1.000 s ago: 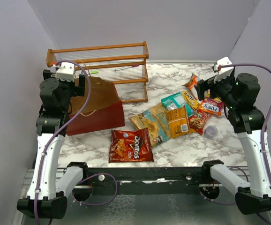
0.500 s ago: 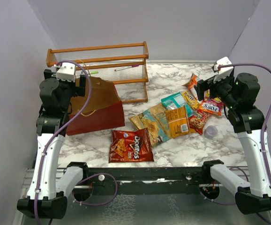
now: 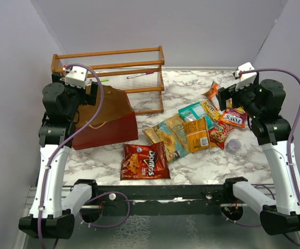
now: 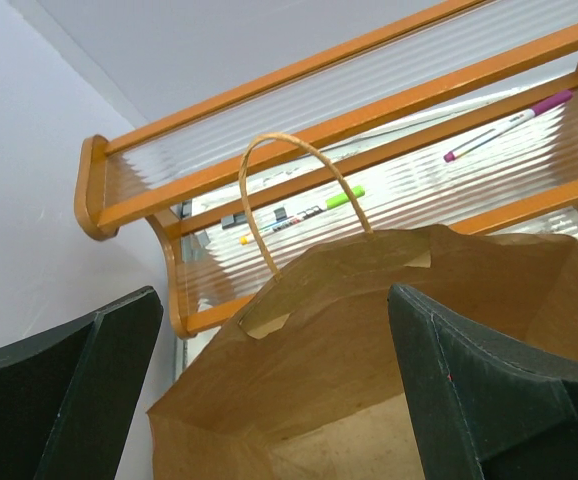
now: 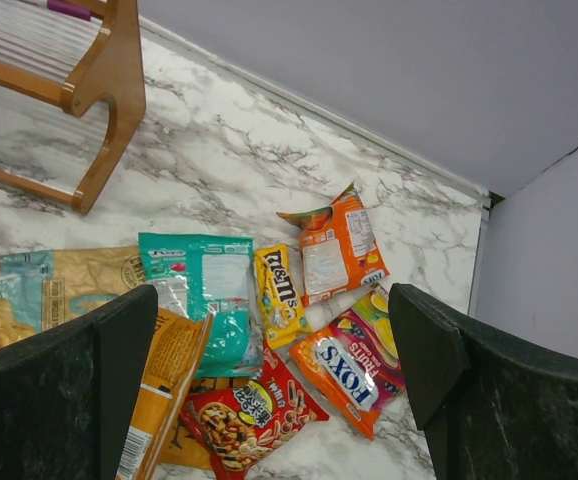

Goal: Place the snacks into the paper bag
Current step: Pick up the snack from the center of the board, then place the snack in the paper bag.

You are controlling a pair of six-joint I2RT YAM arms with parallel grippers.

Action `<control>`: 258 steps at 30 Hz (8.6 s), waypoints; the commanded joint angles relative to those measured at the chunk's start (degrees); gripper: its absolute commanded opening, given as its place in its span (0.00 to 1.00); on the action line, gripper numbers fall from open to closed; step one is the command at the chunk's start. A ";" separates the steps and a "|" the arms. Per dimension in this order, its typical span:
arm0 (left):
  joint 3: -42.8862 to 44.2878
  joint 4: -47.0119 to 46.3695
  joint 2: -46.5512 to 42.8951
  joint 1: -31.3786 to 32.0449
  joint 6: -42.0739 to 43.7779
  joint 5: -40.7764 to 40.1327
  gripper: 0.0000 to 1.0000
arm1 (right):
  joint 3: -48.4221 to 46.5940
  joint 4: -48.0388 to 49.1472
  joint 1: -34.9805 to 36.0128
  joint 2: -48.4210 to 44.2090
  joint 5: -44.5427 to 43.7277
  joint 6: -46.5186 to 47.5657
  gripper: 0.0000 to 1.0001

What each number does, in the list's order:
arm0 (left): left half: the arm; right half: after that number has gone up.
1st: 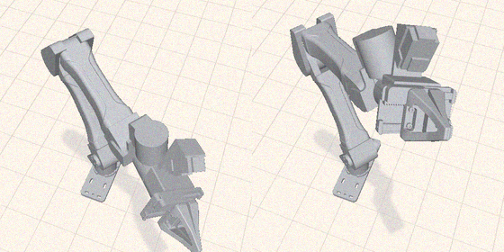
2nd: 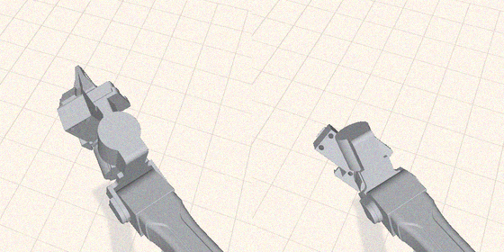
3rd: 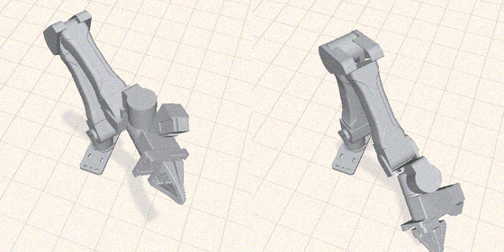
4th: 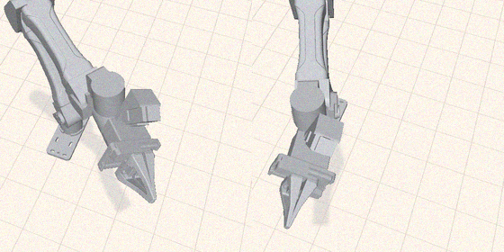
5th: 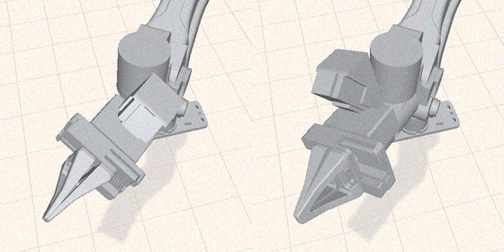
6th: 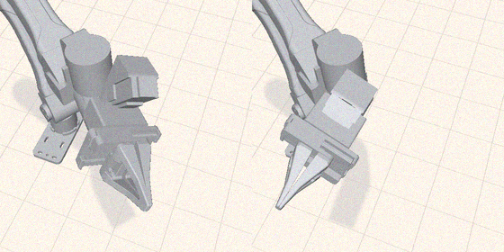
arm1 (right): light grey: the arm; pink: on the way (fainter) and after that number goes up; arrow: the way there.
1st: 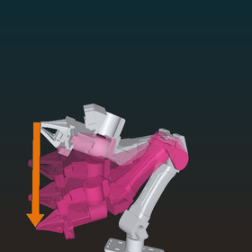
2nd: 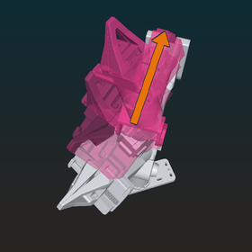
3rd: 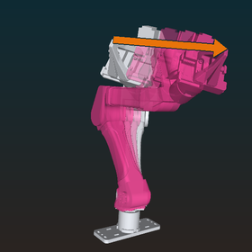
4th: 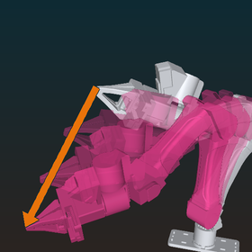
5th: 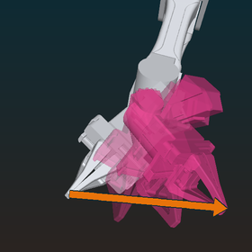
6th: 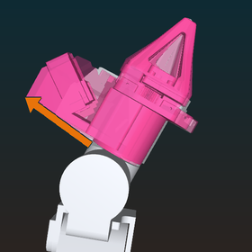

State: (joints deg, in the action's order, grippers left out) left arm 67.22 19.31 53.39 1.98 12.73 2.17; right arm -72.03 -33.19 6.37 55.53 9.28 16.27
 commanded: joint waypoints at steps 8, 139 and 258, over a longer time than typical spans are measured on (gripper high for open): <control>9.30 8.12 3.91 -0.22 5.80 10.47 0.99 | 6.70 -4.44 -0.27 1.33 2.60 3.01 0.99; 29.35 11.06 35.30 46.67 18.76 17.56 0.00 | -15.25 -7.38 -5.14 12.76 39.60 -22.29 0.14; 39.49 47.54 9.11 -5.30 7.24 10.45 0.00 | -13.01 -10.94 -10.32 7.85 40.87 -13.87 0.94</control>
State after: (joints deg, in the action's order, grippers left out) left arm 105.71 68.51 63.79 -0.86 23.40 6.90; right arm -85.12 -45.06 -3.49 63.55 48.23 2.81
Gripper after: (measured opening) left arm 0.074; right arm 0.935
